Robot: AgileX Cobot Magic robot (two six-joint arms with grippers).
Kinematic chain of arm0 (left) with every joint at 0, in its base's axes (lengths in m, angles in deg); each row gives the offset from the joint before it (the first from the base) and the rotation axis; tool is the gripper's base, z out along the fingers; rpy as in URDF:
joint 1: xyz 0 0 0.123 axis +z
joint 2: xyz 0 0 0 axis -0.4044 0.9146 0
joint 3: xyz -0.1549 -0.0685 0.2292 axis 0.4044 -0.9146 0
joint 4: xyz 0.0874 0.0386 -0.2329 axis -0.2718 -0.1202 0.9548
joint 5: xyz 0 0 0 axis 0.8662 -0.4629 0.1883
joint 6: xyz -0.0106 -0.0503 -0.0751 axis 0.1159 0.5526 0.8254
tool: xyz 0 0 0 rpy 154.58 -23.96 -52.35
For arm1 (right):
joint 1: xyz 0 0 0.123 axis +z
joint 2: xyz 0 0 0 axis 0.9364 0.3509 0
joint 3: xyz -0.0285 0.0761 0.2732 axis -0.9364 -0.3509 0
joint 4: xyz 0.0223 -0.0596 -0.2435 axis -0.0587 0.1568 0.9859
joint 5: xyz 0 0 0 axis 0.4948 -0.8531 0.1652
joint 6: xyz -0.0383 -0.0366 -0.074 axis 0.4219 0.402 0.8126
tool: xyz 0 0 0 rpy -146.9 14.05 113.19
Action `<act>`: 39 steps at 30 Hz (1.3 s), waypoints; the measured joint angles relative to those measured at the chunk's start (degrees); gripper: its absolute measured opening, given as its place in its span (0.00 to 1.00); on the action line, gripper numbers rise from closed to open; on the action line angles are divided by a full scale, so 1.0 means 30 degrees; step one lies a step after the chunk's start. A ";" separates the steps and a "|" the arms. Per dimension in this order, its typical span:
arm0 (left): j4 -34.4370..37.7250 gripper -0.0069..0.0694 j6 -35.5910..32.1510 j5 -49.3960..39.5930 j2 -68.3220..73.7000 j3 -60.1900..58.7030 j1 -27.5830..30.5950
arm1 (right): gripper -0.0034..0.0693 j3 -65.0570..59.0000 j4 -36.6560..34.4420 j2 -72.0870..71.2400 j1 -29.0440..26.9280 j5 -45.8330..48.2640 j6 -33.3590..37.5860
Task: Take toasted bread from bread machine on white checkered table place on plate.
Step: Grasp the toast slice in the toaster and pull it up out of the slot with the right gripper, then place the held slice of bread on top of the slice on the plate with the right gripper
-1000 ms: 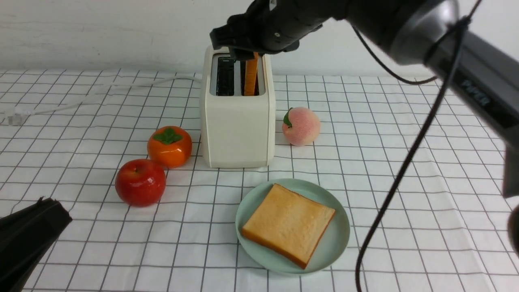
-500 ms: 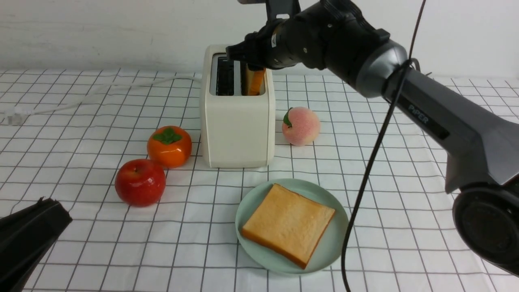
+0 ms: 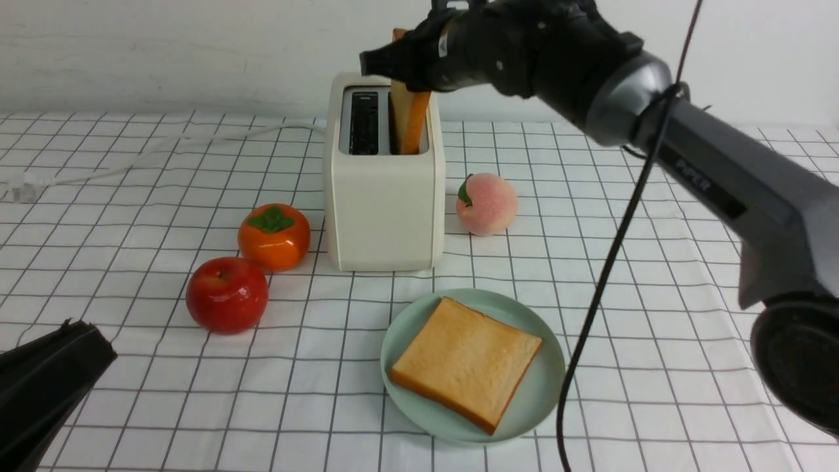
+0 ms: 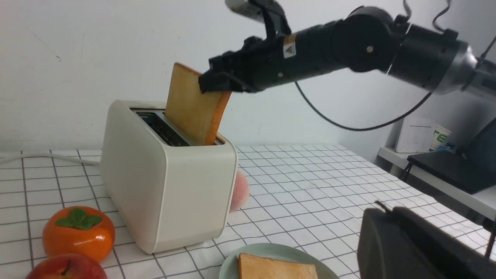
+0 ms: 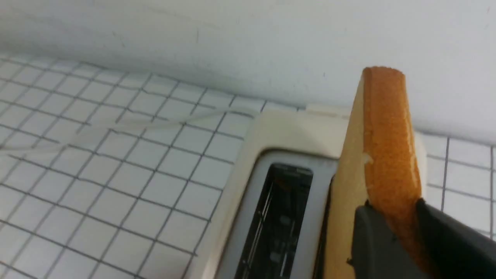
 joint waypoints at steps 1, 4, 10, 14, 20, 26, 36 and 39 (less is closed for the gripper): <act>0.0000 0.09 0.0000 0.0000 0.0000 0.0000 0.0000 | 0.20 0.0000 0.0000 -0.0089 0.0000 0.0000 0.0000; 0.0000 0.09 0.0000 0.0000 0.0000 0.0000 0.0000 | 0.20 0.0000 0.0000 -0.1678 0.0012 0.0000 0.0000; 0.0000 0.09 0.0000 0.0000 0.0000 0.0000 0.0000 | 0.20 0.0102 -0.0424 -0.5838 0.0012 0.2707 0.1291; 0.0000 0.09 0.0000 0.0000 0.0000 0.0000 0.0000 | 0.20 0.0235 -0.1887 -0.8316 0.0012 0.9065 0.4379; 0.0000 0.09 0.0000 -0.0424 0.0000 0.0000 0.0000 | 0.20 -0.1352 -0.2233 -1.0301 0.0012 1.2702 0.6690; 0.0000 0.09 0.0000 -0.0725 0.0000 0.0000 0.0000 | 0.20 -0.9284 -0.0997 -1.5040 0.0012 1.2643 0.5455; 0.0000 0.10 0.0000 -0.0773 0.0000 0.0000 0.0000 | 0.20 -2.4435 -0.5027 -1.9035 -0.0010 0.1792 0.3215; 0.0000 0.10 0.0000 -0.0773 0.0000 0.0000 0.0000 | 0.20 -2.4890 -0.8082 -1.7425 -0.0373 0.1121 0.5160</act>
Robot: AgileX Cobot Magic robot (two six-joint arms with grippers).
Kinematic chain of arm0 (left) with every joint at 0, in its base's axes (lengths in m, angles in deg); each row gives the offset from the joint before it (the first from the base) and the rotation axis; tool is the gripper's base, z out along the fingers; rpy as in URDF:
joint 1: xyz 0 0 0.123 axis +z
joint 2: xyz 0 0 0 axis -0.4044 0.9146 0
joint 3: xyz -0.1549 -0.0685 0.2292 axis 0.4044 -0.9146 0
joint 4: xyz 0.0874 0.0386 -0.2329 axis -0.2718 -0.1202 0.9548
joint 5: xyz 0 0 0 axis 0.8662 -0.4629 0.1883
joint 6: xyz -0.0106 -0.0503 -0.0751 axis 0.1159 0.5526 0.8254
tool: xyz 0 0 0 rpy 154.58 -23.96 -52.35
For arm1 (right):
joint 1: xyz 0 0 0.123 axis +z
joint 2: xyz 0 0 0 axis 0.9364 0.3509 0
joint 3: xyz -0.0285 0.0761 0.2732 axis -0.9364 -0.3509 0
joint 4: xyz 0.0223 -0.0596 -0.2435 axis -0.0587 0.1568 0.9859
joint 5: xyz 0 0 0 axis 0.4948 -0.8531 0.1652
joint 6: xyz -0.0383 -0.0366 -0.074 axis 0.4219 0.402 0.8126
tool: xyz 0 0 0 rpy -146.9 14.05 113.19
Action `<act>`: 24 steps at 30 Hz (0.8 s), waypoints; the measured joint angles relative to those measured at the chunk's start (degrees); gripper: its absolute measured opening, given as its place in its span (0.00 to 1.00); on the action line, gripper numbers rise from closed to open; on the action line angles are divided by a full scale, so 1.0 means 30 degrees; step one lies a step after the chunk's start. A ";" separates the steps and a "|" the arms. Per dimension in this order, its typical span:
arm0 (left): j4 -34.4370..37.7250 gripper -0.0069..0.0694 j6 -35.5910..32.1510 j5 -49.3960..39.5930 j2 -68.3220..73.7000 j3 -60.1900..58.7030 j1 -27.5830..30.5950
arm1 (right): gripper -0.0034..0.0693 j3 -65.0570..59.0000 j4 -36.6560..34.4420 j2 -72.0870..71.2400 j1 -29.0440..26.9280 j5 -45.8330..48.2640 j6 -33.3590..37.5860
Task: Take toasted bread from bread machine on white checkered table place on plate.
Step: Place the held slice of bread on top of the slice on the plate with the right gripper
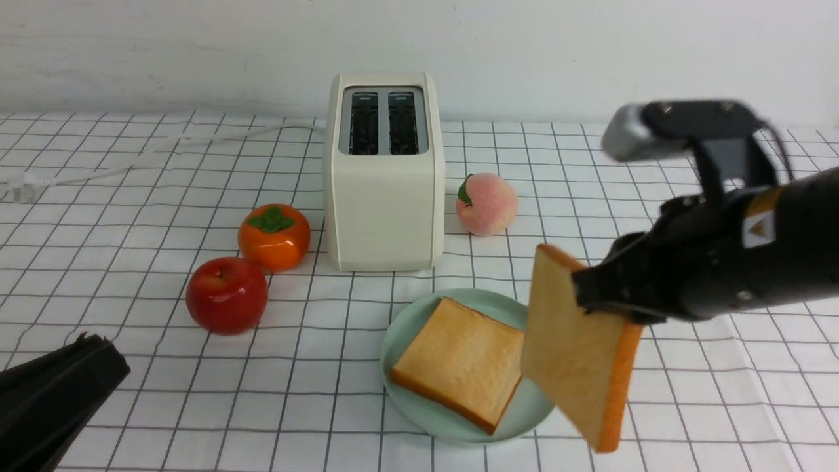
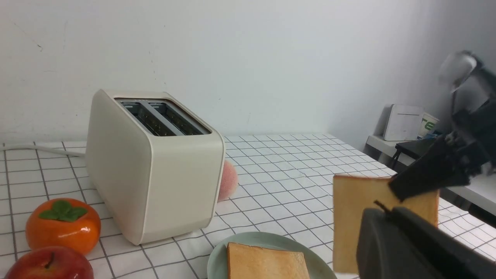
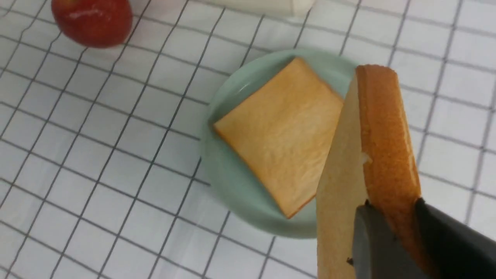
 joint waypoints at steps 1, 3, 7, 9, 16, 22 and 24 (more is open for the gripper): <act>0.0000 0.10 0.0000 0.0000 0.0000 0.0000 0.0000 | 0.20 0.0000 -0.0496 0.0111 -0.0036 0.0000 0.0196; 0.0000 0.10 0.0000 0.0000 0.0000 0.0000 0.0000 | 0.20 0.0149 -0.3490 0.1231 -0.0723 0.0274 0.3017; 0.0000 0.11 0.0000 0.0000 0.0000 0.0000 0.0000 | 0.20 0.0553 -0.9184 0.2205 -0.2499 0.1602 0.7909; 0.0000 0.11 0.0000 0.0000 0.0000 0.0000 0.0000 | 0.20 0.0681 -1.2697 0.2560 -0.4088 0.2304 1.1599; 0.0000 0.11 0.0000 0.0000 0.0000 0.0000 0.0000 | 0.20 0.0642 -1.8829 0.4538 -0.5343 0.3201 1.9372; 0.0000 0.12 0.0000 0.0000 0.0000 0.0000 0.0000 | 0.20 0.0503 -2.3151 0.6811 -0.5326 0.1960 2.4167; 0.0000 0.12 0.0000 0.0000 0.0000 0.0000 0.0000 | 0.20 0.0503 -2.4090 0.7227 -0.5326 0.1825 2.5044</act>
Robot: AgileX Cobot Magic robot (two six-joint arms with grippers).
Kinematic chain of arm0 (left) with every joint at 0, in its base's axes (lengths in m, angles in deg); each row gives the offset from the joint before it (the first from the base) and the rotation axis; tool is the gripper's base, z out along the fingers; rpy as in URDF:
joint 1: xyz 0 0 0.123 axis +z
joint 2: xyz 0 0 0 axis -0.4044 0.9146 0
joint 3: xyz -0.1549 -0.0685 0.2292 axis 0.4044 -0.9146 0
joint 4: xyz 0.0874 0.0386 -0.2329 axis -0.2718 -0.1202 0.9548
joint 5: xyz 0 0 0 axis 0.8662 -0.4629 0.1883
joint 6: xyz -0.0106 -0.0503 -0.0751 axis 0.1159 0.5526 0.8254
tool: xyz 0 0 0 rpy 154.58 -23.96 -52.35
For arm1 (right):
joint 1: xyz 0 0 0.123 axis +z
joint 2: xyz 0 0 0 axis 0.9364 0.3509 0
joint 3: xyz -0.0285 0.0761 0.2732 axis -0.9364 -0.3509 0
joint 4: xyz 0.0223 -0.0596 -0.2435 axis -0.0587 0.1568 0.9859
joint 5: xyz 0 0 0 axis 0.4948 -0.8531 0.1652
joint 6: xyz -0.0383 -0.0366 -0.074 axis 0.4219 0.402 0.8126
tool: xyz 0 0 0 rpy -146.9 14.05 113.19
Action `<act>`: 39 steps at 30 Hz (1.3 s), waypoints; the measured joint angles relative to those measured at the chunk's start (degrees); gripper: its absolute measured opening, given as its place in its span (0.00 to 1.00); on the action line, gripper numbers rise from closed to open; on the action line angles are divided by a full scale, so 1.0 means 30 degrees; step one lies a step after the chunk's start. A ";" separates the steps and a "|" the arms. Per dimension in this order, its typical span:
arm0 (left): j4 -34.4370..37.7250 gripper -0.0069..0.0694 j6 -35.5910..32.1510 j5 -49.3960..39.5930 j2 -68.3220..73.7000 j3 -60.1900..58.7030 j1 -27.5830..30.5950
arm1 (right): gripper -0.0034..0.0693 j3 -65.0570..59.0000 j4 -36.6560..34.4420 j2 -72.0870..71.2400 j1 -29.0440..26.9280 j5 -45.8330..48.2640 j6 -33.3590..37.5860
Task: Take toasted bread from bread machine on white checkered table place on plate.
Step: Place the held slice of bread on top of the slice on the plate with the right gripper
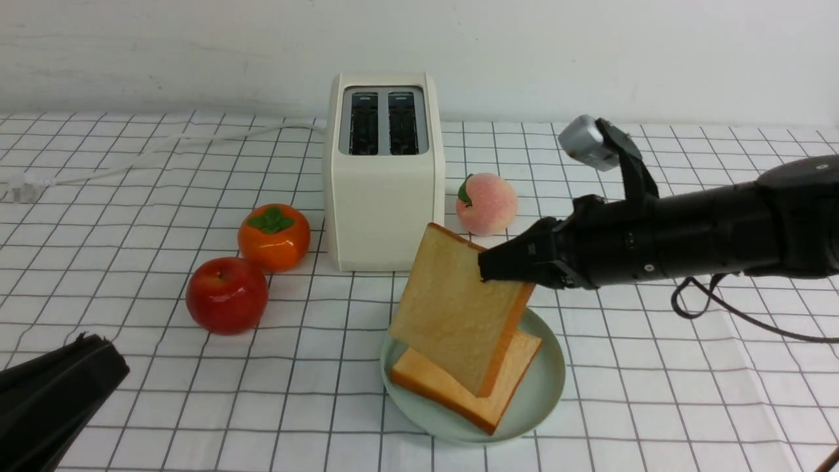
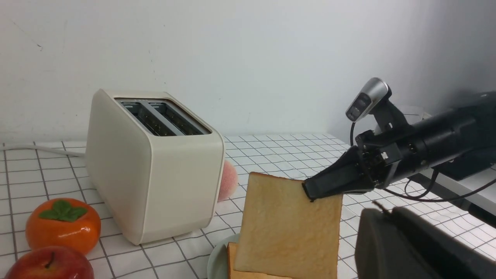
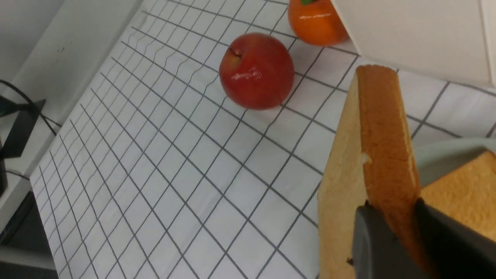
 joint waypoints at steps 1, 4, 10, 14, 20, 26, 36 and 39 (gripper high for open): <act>0.0000 0.12 0.0000 0.0000 0.0000 0.0000 0.0000 | 0.20 0.0000 -0.0062 0.0076 0.0000 0.0000 0.0116; 0.0000 0.12 0.0000 0.0000 0.0000 0.0000 0.0000 | 0.20 0.0000 -0.0437 0.0475 0.0000 -0.0019 0.0444; 0.0000 0.12 0.0000 0.0037 0.0000 0.0000 0.0000 | 0.20 0.0000 -0.0257 0.1348 0.0000 0.0561 0.0580; 0.0000 0.12 0.0000 0.0073 0.0000 0.0000 0.0000 | 0.20 0.0000 -0.0155 0.1810 0.0000 0.0487 0.0588; 0.0000 0.12 0.0000 0.0073 0.0000 0.0000 0.0000 | 0.20 0.0000 -0.0177 0.2141 0.0000 -0.0066 0.0821; 0.0000 0.12 0.0000 0.0073 0.0000 0.0000 0.0000 | 0.20 0.0000 -0.0073 0.2164 0.0000 -0.0266 0.1299; 0.0000 0.13 0.0000 0.0073 0.0000 0.0000 0.0000 | 0.37 0.0000 0.2096 0.2164 0.0000 -0.1553 0.1296; 0.0000 0.13 0.0000 0.0073 0.0000 0.0000 0.0000 | 0.56 0.0043 0.2915 0.2164 0.0000 -0.2247 0.1296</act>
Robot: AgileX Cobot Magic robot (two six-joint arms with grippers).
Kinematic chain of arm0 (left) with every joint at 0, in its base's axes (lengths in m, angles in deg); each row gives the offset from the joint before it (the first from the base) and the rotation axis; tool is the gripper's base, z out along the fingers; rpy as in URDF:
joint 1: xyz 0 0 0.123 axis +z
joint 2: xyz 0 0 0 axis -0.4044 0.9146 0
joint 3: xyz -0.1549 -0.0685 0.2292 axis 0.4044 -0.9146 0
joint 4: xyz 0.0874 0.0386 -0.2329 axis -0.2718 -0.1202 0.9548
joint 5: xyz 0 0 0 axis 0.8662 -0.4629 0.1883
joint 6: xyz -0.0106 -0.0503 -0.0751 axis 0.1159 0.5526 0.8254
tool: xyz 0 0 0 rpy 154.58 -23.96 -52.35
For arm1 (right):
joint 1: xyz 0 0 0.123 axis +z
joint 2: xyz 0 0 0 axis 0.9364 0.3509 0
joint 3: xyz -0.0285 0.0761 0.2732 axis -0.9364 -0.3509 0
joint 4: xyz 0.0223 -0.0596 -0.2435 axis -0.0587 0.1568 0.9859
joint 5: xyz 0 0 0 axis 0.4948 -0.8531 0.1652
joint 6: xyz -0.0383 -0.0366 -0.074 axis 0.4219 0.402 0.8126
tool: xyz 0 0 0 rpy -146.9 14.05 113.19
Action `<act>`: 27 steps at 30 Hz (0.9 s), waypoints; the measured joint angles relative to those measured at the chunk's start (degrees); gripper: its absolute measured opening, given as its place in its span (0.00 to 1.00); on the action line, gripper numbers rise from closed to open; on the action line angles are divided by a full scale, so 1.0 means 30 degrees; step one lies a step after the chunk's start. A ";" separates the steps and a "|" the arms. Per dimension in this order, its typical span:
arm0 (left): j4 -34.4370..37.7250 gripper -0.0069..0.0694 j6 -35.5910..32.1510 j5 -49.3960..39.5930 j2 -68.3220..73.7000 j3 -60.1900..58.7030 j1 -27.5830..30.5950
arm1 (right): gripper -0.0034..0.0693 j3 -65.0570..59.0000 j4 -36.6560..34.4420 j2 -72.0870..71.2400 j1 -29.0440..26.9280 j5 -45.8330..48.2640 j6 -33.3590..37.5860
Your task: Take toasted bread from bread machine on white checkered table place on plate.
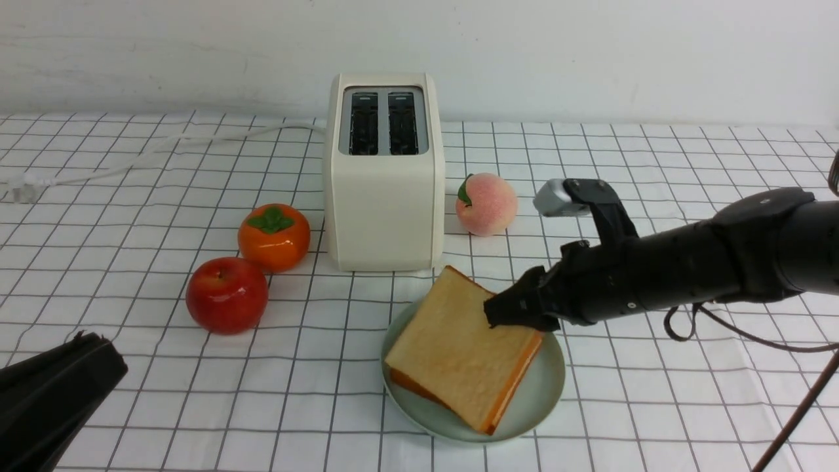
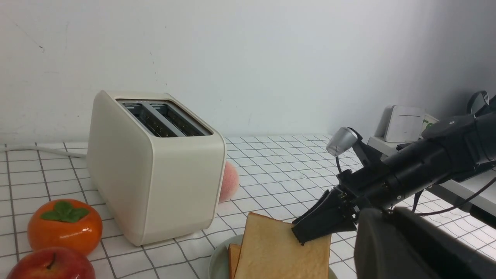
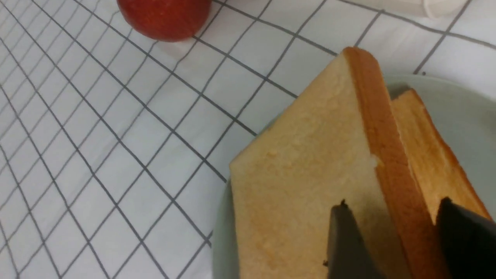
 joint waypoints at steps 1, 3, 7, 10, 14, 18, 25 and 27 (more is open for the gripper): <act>0.0000 0.13 0.0000 0.0000 0.0000 0.0000 0.0000 | 0.69 0.0317 0.0845 0.0000 0.0000 -0.0458 0.0000; 0.0000 0.13 0.0000 0.0000 0.0000 0.0000 0.0000 | 0.77 0.0710 0.1571 -0.0021 0.0000 -0.0635 -0.0025; 0.0000 0.13 0.0000 0.0000 0.0000 0.0000 0.0000 | 0.86 0.1952 0.3966 -0.0569 0.0000 -0.0723 -0.1643; 0.0000 0.13 0.0000 0.0000 0.0000 0.0000 0.0000 | 0.78 0.3233 0.7813 -0.1686 0.0000 0.0389 -0.6074; 0.0000 0.13 0.0000 0.0000 0.0000 0.0000 0.0000 | 0.54 0.4296 1.2856 -0.3601 0.0000 0.3457 -1.2237; 0.0000 0.11 0.0000 0.0165 0.0000 0.0000 0.0000 | 0.18 0.4506 1.7651 -0.6864 0.0000 0.6654 -1.7540; 0.0000 0.07 0.0000 0.0070 -0.0239 0.0000 0.0000 | 0.03 0.3231 2.1076 -1.2187 0.0000 0.8738 -2.1300; 0.0000 0.07 0.0000 0.0070 -0.0391 0.0000 0.0000 | 0.04 0.2211 2.1379 -1.4081 0.0000 0.8948 -2.1801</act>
